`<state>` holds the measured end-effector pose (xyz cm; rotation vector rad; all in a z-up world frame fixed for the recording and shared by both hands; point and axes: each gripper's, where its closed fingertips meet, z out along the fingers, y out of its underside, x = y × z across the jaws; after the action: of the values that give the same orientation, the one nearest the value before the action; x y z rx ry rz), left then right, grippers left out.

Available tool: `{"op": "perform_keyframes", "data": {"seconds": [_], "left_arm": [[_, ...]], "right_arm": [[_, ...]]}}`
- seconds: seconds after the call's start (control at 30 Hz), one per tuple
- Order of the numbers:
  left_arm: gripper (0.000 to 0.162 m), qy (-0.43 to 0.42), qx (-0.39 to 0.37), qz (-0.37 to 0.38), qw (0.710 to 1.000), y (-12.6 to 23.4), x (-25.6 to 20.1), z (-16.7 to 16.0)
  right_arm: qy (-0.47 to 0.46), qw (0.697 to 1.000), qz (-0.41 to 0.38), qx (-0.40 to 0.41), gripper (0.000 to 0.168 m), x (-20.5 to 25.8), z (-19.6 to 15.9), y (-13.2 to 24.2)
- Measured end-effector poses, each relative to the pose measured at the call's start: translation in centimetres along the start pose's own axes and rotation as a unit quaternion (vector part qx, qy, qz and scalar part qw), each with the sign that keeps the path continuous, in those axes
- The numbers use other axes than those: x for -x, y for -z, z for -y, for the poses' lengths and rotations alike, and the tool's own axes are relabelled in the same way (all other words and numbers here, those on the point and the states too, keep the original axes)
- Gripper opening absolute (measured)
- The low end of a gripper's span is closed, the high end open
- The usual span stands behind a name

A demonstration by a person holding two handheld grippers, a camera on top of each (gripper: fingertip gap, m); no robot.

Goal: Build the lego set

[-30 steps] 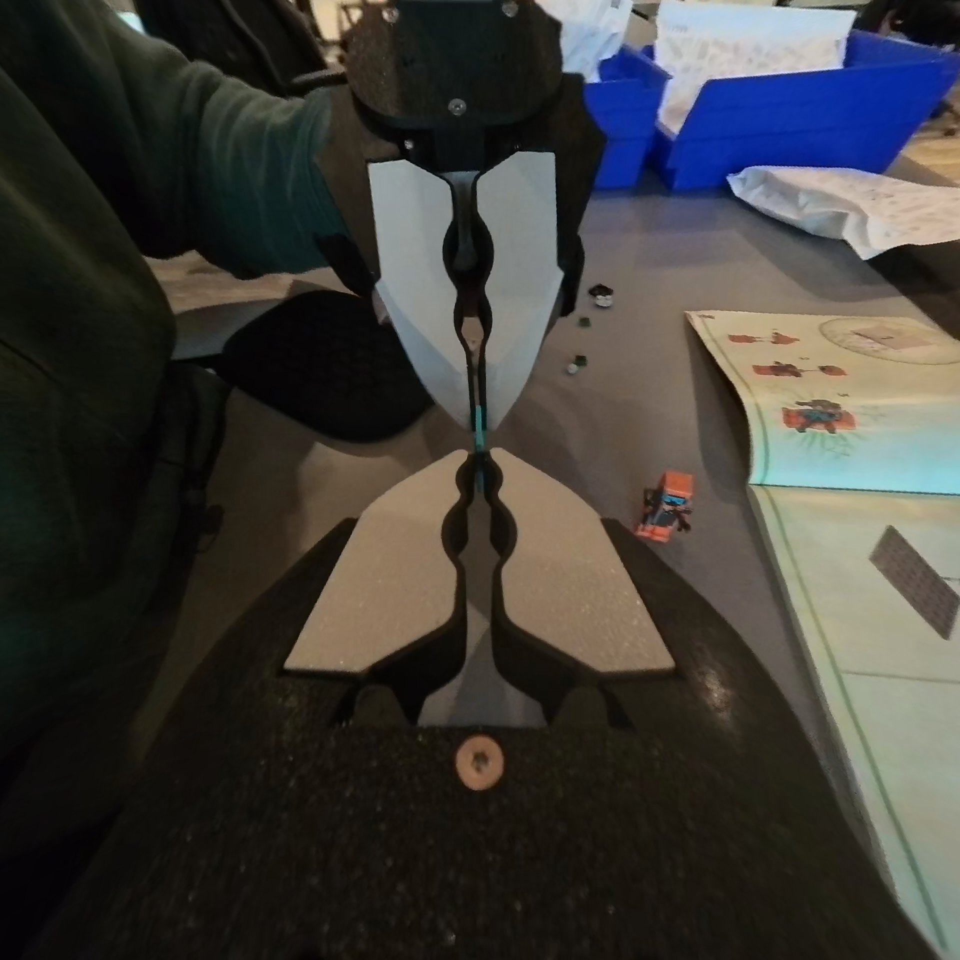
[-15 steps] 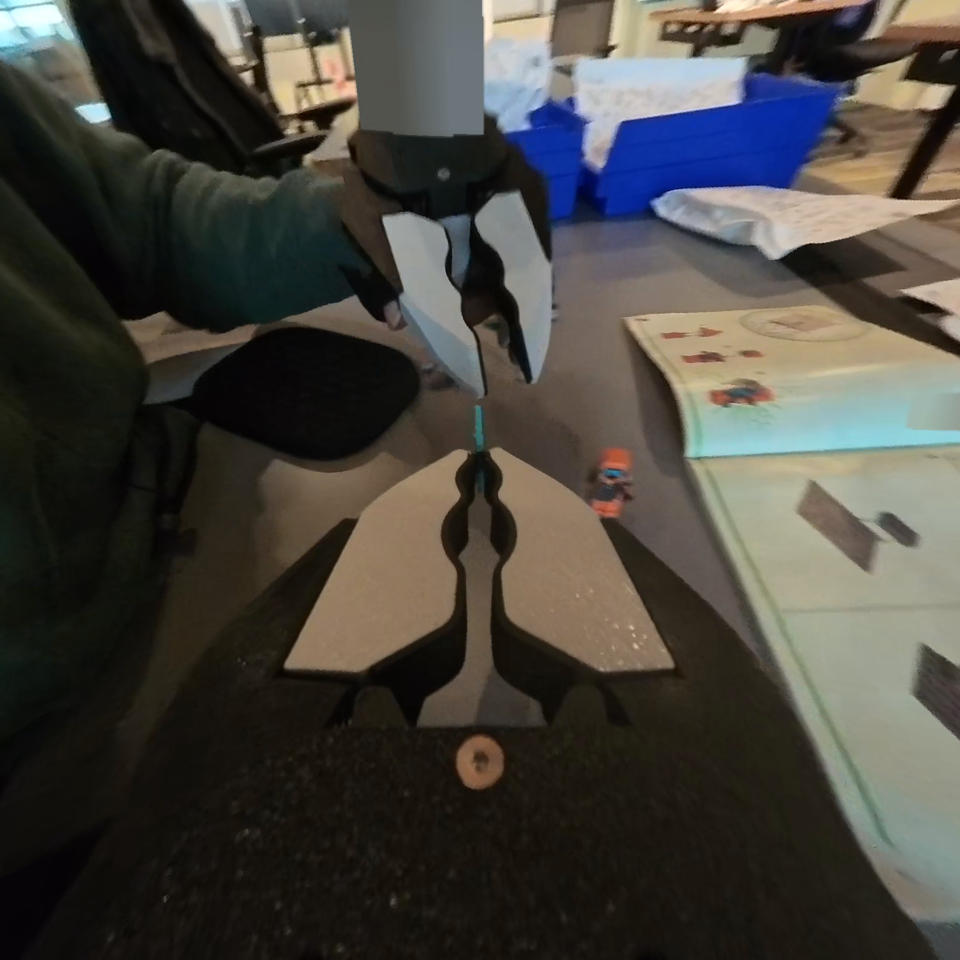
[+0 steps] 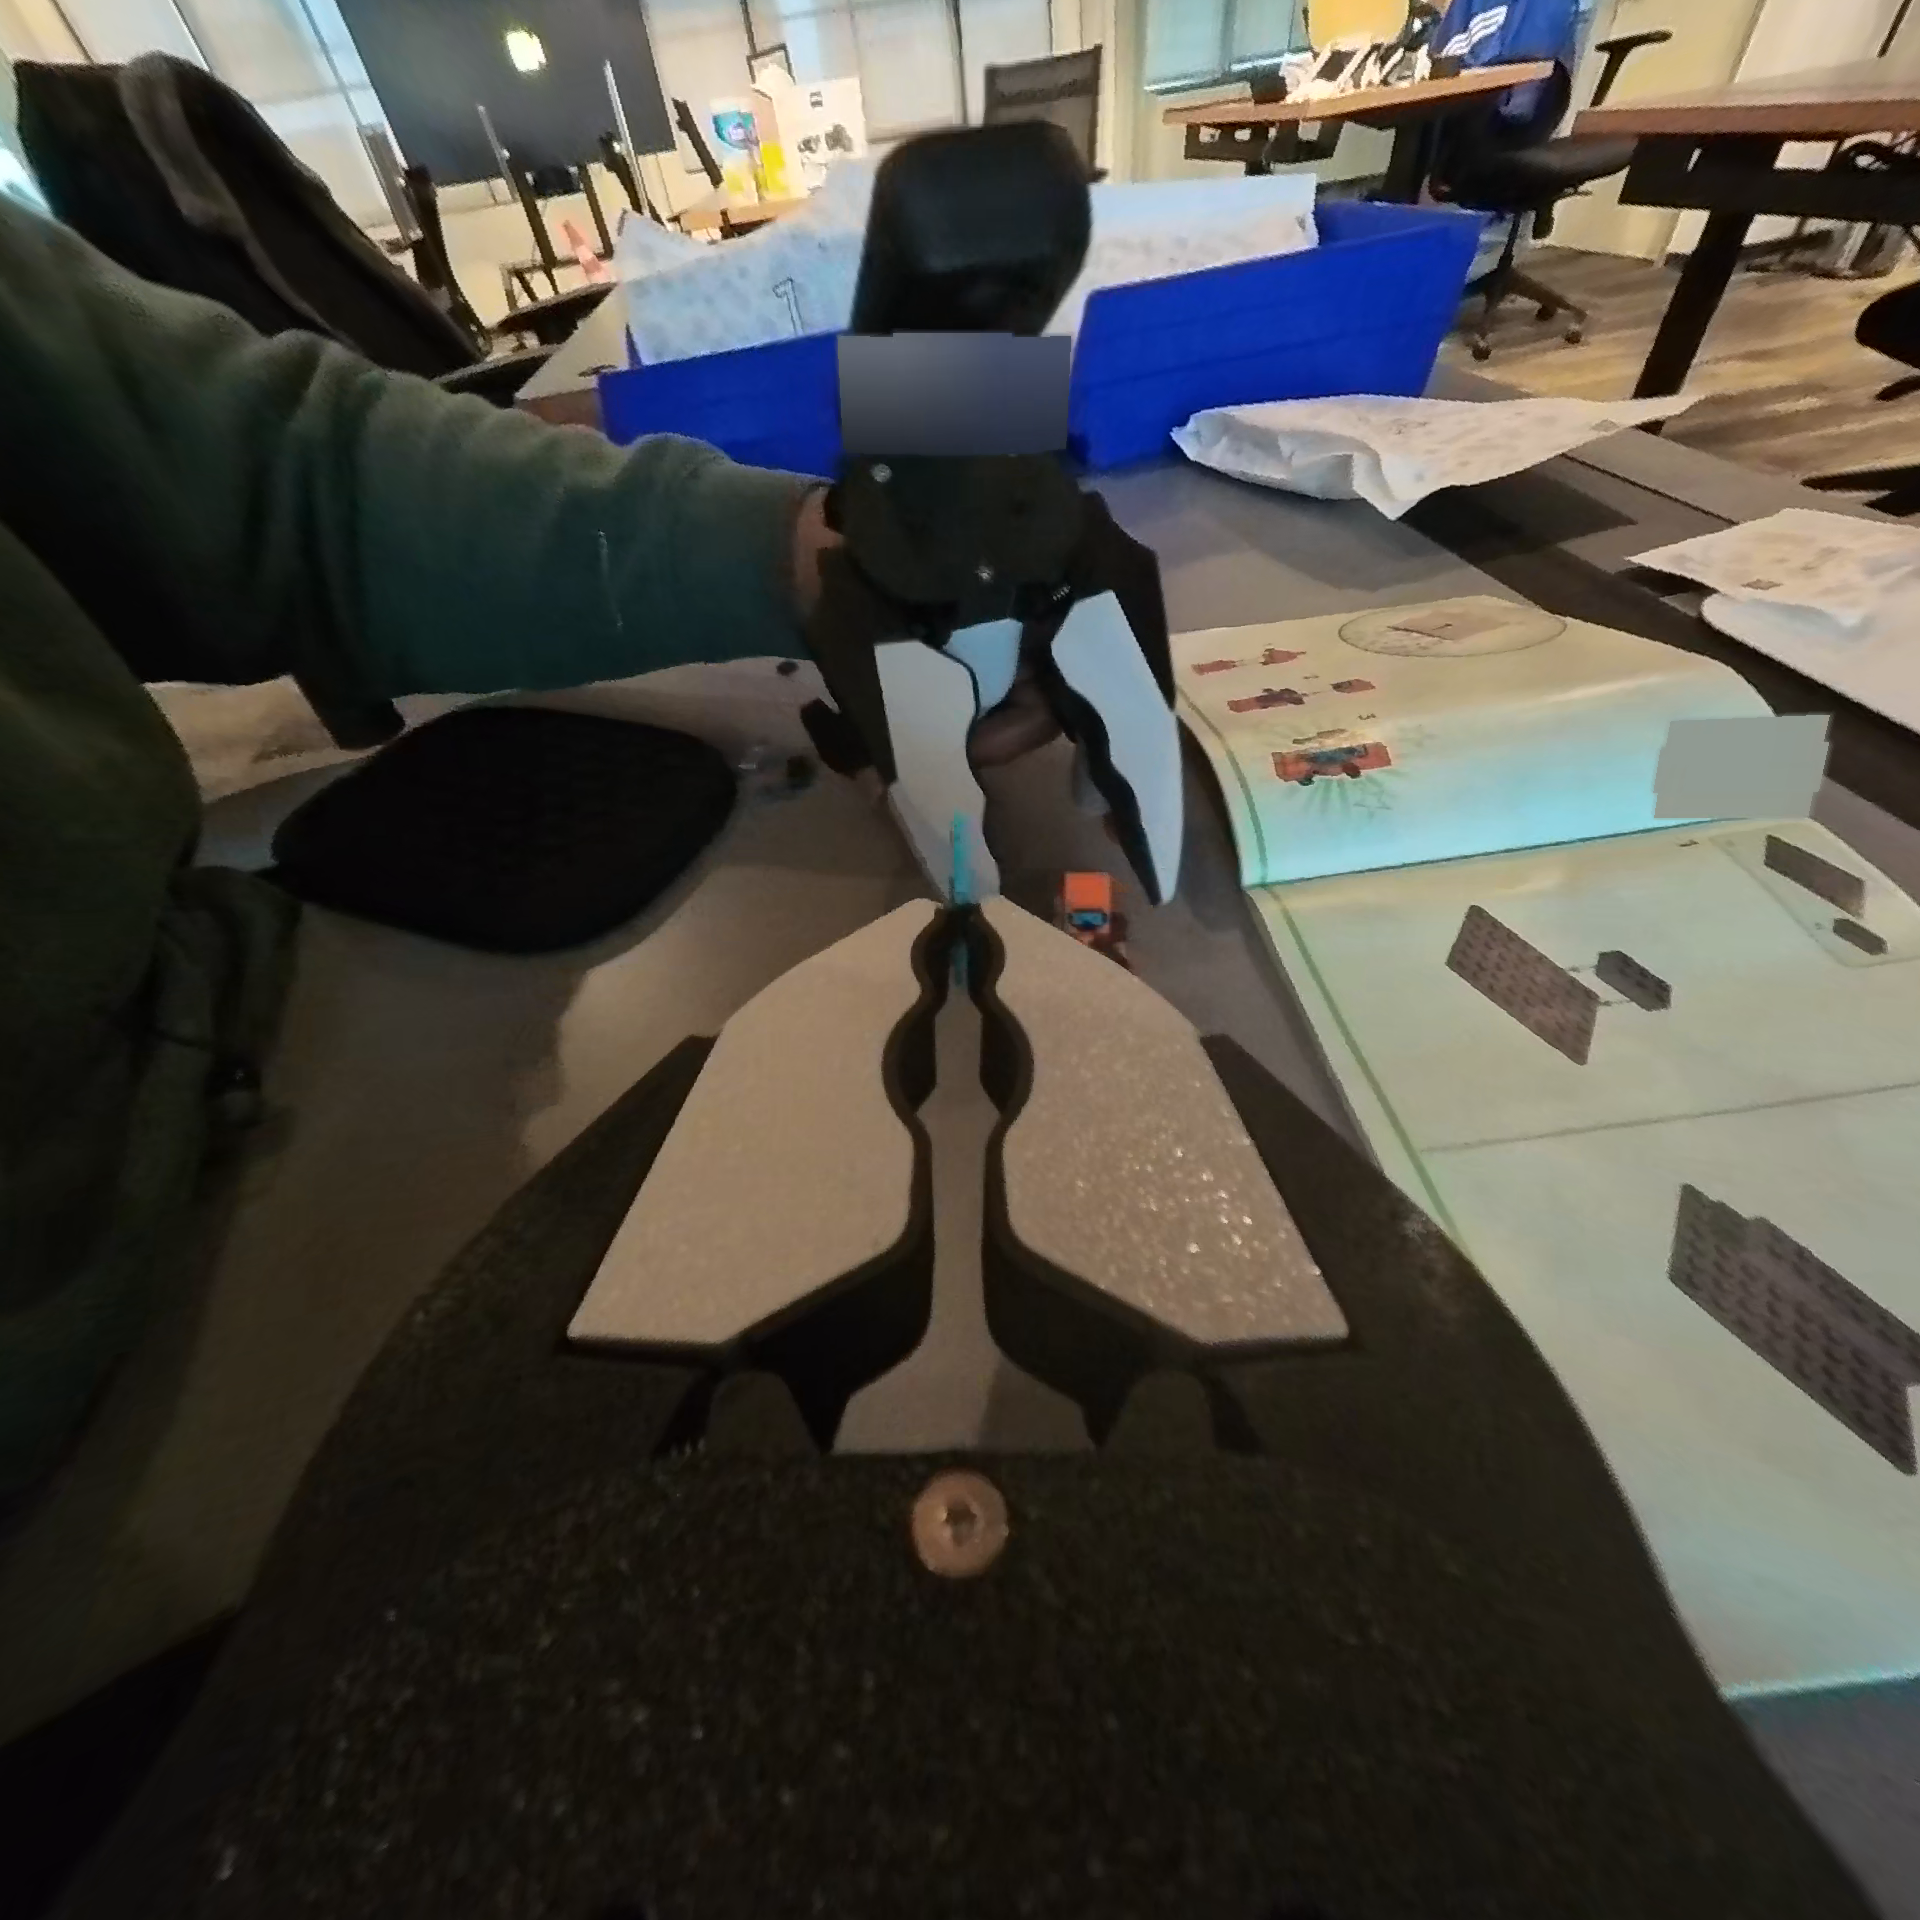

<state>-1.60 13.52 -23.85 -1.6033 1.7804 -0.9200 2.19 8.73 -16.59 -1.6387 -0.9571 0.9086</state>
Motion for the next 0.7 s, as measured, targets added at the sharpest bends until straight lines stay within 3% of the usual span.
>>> {"op": "perform_keyframes", "data": {"seconds": [0.23, 0.7], "left_arm": [[0.026, -0.019, 0.005, -0.026, 0.999, -1.5, -0.2, 0.2], [0.026, -0.031, -0.072, -0.042, 0.996, -0.2, -2.5, 3.7]], "right_arm": [[-0.018, 1.0, -0.001, -0.011, 0.002, -0.9, -0.4, 0.3], [-0.024, 0.999, 0.006, -0.021, 0.002, -1.0, -0.2, 0.3]]}}
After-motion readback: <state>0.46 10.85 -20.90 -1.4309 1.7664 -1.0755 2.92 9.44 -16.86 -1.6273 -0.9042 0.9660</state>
